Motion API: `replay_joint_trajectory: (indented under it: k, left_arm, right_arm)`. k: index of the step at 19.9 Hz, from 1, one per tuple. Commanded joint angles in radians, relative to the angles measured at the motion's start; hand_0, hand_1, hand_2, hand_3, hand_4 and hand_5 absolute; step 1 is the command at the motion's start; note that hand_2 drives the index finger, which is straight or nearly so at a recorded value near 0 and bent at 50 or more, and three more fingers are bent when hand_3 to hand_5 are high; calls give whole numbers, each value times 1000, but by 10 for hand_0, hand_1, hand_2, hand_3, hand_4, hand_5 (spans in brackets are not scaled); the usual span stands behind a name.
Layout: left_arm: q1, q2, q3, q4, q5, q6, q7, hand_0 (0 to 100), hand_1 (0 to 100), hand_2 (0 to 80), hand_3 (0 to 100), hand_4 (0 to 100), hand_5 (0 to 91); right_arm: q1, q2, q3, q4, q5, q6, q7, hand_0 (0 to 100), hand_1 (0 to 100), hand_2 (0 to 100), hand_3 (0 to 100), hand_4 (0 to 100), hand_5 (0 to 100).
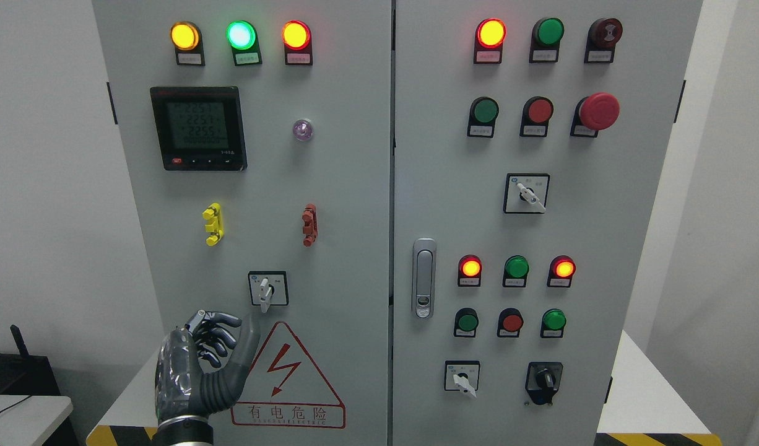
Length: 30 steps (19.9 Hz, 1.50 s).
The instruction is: Turn on light switch 1
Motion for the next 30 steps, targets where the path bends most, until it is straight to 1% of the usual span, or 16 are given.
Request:
replay_joint_trajectory:
  k: [1,4,6,10,15,18,23,27,30]
  left_arm:
    - [-35,-30,-96,20,-4,41,44,216,455,520,807,830,778]
    - [-48,-42,-96,33,-4,42,47,216,461,515,805,831,778]
    - [-54,-52,-96,50,-2,50,82,213,471,511,804,831,778]
    - [-52,-55,-93,55,4,59,118,212,493,505,804,832,778]
    - [-51,-59,-80,61,7,59,130,220,502,500,805,832,778]
    - [-51,-59,-79,66,7,61,153,227,502,492,806,832,777]
    - [-51,-59,-42,83,9,61,165,234,500,477,801,831,777]
    - [-63,-59,-37,110,26,61,164,236,499,469,799,829,777]
    - [-75,-59,-39,116,27,61,164,238,498,467,797,829,777]
  right_arm:
    - [1,0,23,0,5,1,-1,120,389,0,0,0,0]
    - [1,0,23,0,5,1,-1,120,389,0,0,0,0]
    - [0,0,23,0,5,1,-1,120,389,0,0,0,0]
    - [0,0,23,0,5,1,-1,120,389,0,0,0,0]
    - [0,1,23,0,5,1,-1,120,389,0,0,0,0]
    - [1,0,23,0,5,1,-1,120,389,0,0,0,0]
    - [1,0,23,0,5,1,-1,120,389,0,0,0,0]
    - [0,1,23,0,5,1,-1,120,389,0,0,0,0]
    - [0,1,23,0,5,1,-1,120,389,0,0,0,0]
